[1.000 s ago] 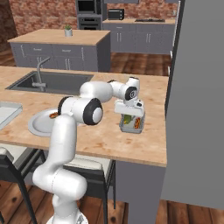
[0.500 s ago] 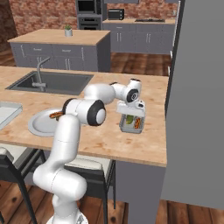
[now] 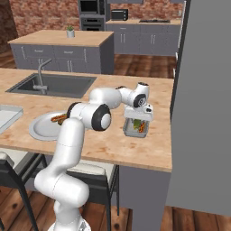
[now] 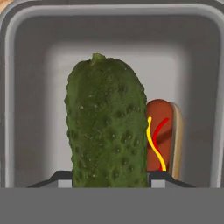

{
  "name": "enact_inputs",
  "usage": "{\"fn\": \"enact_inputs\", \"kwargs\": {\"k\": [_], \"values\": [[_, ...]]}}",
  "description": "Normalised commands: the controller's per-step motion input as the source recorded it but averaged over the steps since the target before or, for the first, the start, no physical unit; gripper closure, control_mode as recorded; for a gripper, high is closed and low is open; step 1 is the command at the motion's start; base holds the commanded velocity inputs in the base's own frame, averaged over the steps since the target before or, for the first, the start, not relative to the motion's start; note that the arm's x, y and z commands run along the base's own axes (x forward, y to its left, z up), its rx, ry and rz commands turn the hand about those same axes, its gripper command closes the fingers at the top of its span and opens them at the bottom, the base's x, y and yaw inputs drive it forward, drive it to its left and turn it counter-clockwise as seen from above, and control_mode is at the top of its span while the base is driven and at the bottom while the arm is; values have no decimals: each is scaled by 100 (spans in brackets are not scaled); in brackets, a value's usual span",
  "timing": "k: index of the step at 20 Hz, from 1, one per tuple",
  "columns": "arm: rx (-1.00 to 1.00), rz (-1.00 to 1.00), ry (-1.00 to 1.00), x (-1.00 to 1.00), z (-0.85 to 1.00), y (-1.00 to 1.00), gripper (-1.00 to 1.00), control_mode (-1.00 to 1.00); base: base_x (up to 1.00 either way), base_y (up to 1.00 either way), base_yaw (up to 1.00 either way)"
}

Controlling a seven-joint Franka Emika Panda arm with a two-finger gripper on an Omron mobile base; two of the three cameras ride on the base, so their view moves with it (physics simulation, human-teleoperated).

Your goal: Place one cooked food and one vegetable from the large plate to each tupperware container.

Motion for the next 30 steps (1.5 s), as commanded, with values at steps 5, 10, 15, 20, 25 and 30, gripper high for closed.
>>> {"fn": "enact_inputs", "kwargs": {"k": [5,10,15,20,25,30], "values": [[0,0,0,0,0,0,100,-100,0,0,0],[0,0,0,0,0,1,-100,-100,0,0,0],[0,0,0,0,0,0,-100,-100,0,0,0],[0,0,-1,0,0,1,-100,-100,0,0,0],[-6,0,-4,0,12,13,-100,-100,0,0,0],[-19,-12,-2,-33,28,40,-100,-100,0,0,0]]}}
